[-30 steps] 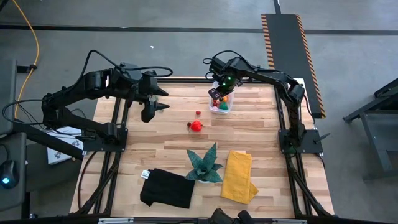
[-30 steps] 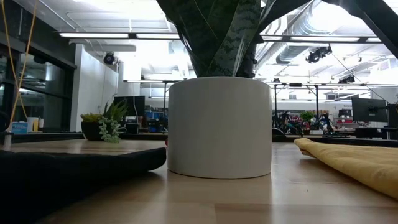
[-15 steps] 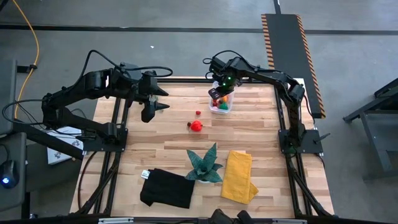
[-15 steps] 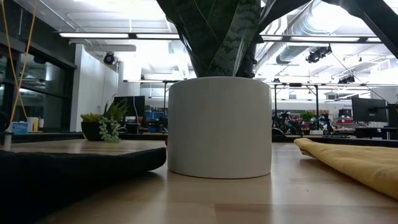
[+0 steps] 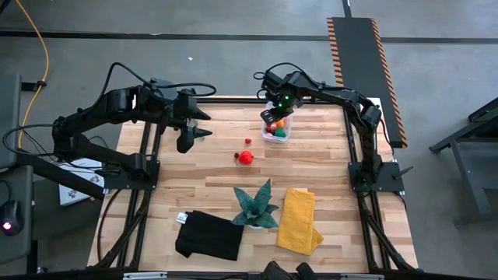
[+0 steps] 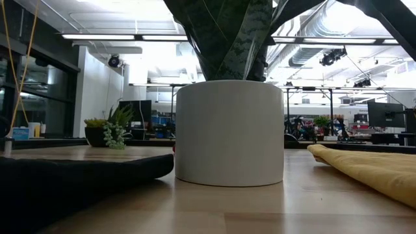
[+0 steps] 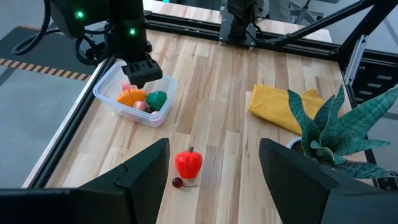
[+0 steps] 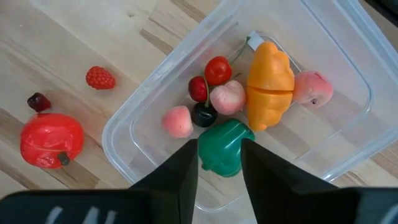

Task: Pick and placing Produce into tupperware
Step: Put the apple into the transparent container

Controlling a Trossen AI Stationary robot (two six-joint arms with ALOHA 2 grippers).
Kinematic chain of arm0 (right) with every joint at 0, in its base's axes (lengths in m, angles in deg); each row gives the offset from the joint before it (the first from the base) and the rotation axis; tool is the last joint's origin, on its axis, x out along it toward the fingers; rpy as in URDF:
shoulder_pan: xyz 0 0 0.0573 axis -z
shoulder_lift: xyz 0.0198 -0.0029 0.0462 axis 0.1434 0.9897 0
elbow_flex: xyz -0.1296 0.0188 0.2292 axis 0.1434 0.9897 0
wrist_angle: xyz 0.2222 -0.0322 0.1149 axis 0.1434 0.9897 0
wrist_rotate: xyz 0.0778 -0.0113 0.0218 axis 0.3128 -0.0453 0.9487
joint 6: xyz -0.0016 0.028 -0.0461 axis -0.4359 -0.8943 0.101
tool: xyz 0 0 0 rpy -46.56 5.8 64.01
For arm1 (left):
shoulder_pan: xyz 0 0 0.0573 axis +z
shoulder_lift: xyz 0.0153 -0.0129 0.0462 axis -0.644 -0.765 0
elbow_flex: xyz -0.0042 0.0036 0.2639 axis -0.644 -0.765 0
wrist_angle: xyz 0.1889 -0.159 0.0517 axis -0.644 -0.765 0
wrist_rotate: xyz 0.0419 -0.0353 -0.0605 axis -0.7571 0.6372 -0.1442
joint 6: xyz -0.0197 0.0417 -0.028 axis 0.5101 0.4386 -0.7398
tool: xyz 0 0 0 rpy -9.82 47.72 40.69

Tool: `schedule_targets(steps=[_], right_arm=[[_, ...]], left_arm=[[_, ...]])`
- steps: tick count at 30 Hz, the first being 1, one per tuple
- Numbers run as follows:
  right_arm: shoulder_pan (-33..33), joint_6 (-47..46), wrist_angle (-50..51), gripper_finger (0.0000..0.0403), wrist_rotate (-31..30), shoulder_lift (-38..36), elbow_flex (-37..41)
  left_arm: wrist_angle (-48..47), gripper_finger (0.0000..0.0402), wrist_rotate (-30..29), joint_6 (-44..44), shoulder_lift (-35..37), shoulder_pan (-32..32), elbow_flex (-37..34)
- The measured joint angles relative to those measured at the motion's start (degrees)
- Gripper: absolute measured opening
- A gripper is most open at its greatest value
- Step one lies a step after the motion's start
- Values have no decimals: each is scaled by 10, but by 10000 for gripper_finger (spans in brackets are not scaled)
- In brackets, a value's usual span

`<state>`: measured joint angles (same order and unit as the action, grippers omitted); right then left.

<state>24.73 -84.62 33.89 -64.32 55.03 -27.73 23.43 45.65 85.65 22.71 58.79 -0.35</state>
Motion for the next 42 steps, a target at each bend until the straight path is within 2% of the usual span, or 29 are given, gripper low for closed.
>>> schedule_targets(steps=[10,23,30,42], right_arm=[[0,1,15,113,8,0,-22],[-12,47,94,113,10,-1,-216],[-63,93,142,113,31,-2,-279],[-173,154,188,113,17,-2,-283]], left_arm=[[0,239,0,0,0,0,0],[0,239,0,0,0,0,0],[-9,239,0,0,0,0,0],[-15,239,-8,2,0,0,0]])
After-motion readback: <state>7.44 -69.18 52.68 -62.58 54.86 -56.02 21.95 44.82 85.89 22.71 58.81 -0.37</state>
